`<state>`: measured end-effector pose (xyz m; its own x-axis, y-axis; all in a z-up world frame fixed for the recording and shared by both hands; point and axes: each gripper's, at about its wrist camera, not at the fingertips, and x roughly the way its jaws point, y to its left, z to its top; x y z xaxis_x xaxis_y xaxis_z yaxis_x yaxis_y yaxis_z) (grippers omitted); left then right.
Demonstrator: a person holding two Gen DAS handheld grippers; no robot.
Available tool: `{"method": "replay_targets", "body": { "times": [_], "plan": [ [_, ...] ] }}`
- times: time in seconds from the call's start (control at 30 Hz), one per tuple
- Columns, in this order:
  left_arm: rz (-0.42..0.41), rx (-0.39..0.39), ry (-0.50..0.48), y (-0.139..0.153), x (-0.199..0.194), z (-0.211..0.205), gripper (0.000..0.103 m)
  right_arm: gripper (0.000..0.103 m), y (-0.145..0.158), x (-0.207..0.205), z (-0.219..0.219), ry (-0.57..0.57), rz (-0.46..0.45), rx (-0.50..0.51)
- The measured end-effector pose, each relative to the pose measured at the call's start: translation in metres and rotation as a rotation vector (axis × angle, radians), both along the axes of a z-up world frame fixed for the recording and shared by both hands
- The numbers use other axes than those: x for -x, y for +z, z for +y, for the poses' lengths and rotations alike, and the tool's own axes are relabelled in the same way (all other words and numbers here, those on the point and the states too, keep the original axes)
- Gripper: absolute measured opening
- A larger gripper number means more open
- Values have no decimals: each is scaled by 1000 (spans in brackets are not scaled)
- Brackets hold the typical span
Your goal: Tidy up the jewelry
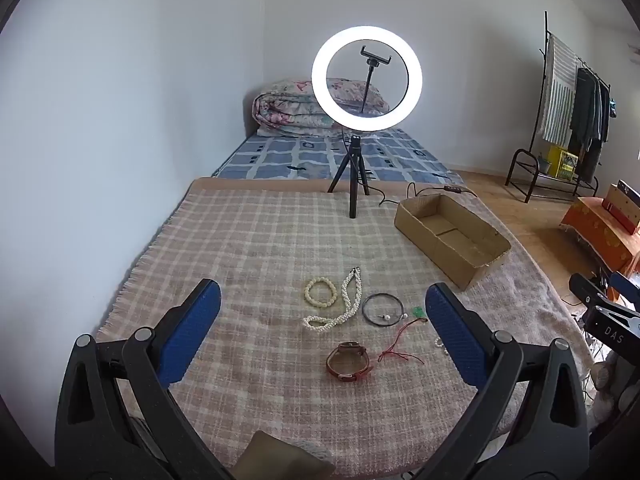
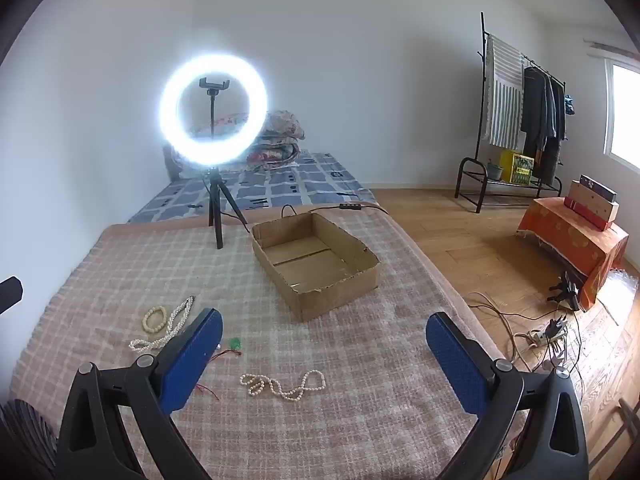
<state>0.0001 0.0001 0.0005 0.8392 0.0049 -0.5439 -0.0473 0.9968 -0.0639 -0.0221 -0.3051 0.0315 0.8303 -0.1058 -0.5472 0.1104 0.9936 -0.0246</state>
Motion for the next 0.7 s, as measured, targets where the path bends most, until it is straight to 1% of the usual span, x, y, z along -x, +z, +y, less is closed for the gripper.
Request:
{"method": "replay_targets", "body": {
  "times": [0.2, 0.33, 0.37, 0.4, 0.43, 0.7],
  "plan": [
    [-7, 2, -2, 2, 0, 0, 103, 103, 3, 1, 0, 14, -7, -17],
    [-16, -1, -2, 4, -5, 3, 103, 103, 5, 3, -4, 12, -14, -7],
    [-25, -11, 0, 7, 0, -2, 103, 103, 6, 3, -5, 12, -14, -7],
    [-25, -10, 1, 8, 0, -2, 103, 103, 5, 2, 5, 7, -15, 8],
    [-30, -9, 0, 8, 3, -1, 103, 103, 5, 1, 7, 7, -15, 7],
    [-32, -8, -2, 9, 4, -2, 103, 103, 6, 1, 7, 8, -16, 4]
  ]
}}
